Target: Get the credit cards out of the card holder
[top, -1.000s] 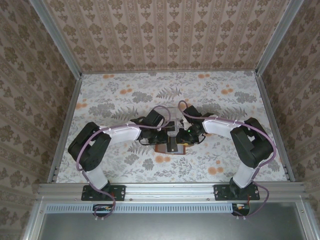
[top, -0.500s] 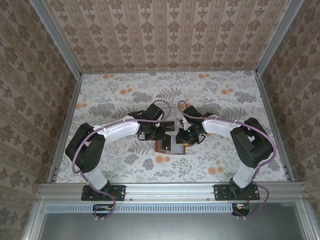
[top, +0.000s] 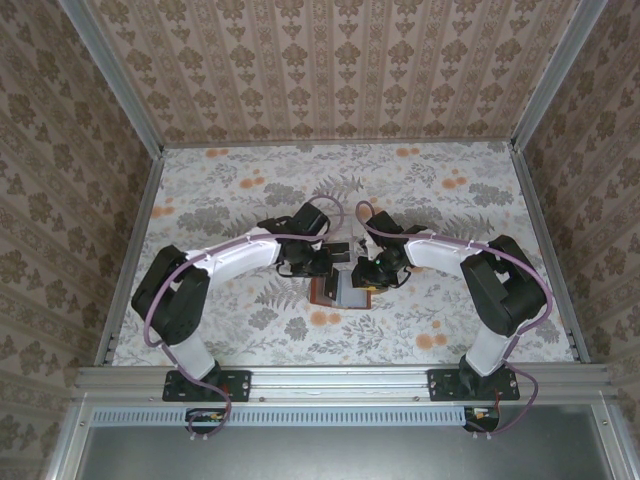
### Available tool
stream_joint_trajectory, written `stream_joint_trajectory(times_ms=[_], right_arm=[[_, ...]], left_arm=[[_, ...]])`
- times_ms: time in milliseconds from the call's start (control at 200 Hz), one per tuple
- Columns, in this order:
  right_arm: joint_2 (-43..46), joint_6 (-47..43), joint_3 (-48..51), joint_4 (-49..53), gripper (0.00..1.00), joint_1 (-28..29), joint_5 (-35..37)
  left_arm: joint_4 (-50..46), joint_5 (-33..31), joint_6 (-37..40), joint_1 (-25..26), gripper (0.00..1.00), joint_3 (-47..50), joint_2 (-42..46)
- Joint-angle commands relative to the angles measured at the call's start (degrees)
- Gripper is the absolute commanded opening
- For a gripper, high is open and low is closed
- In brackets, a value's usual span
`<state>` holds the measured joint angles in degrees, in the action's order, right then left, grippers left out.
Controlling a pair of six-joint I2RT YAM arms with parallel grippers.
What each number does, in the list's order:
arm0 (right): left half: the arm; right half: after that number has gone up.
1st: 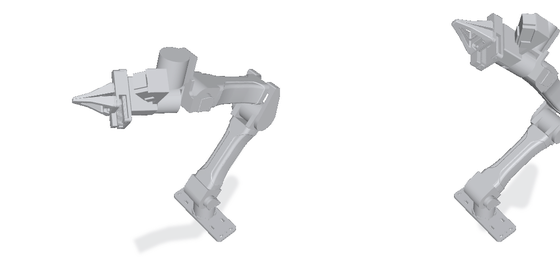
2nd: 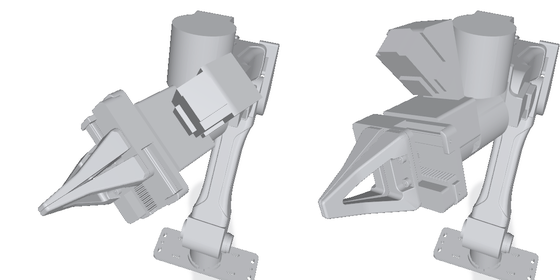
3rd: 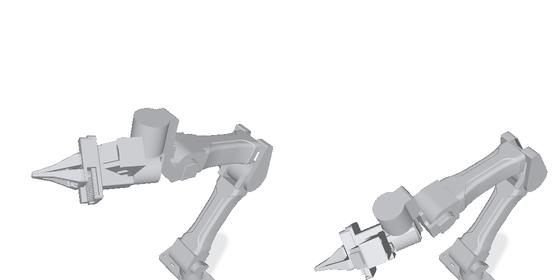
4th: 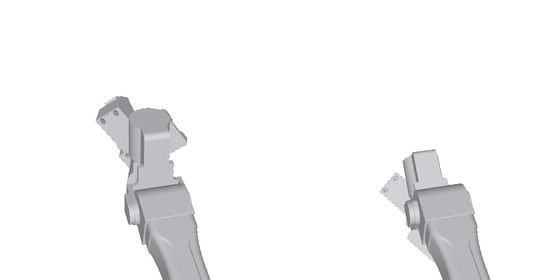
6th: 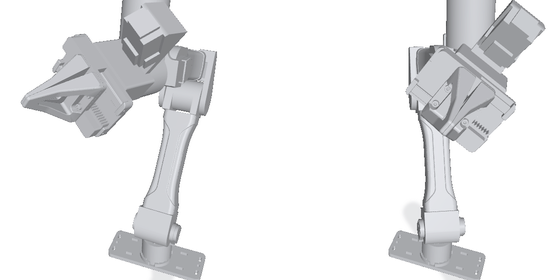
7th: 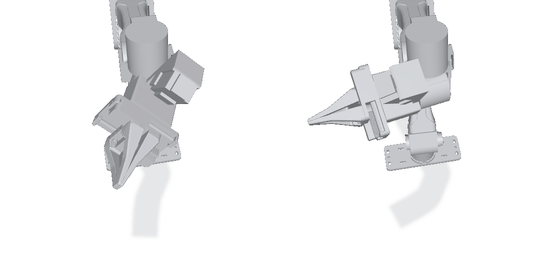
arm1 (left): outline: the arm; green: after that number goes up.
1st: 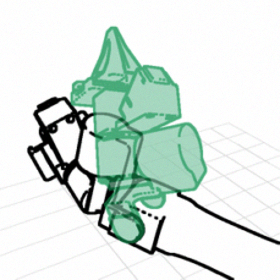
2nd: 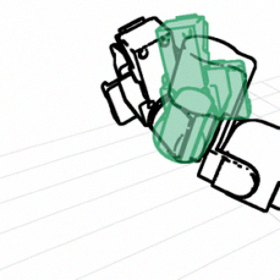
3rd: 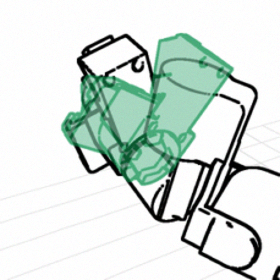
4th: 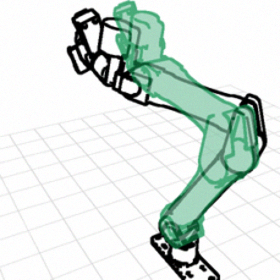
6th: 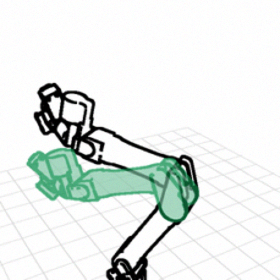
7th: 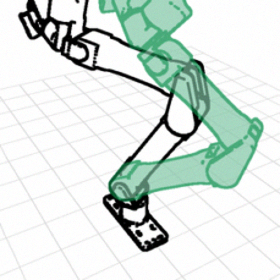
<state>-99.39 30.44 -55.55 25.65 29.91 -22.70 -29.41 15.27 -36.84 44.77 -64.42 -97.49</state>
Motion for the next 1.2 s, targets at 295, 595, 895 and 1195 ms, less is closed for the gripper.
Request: stream_joint_trajectory(times_ms=[295, 595, 895, 1195], right_arm=[[-1.5, -0.6, 1.5, 4.2, 0.28, 0.0, 6.0], [-1.1, -0.4, 1.7, 4.2, 0.28, 0.0, 6.1], [1.1, -0.7, 0.8, 5.5, 0.28, 0.0, 6.9], [10.1, 0.6, -0.3, 6.6, 0.28, -1.4, 5.1]], left_arm=[[1.4, 0.0, -4.0, 3.7, 0.15, 0.7, -0.3], [1.4, -0.9, -5.6, 4.8, 0.14, 2.6, 0.2], [-3.1, -4.6, -3.7, 4.9, 0.07, -0.6, 1.8], [-9.4, -7.3, 11.0, 3.0, 0.03, -7.5, 3.1]])
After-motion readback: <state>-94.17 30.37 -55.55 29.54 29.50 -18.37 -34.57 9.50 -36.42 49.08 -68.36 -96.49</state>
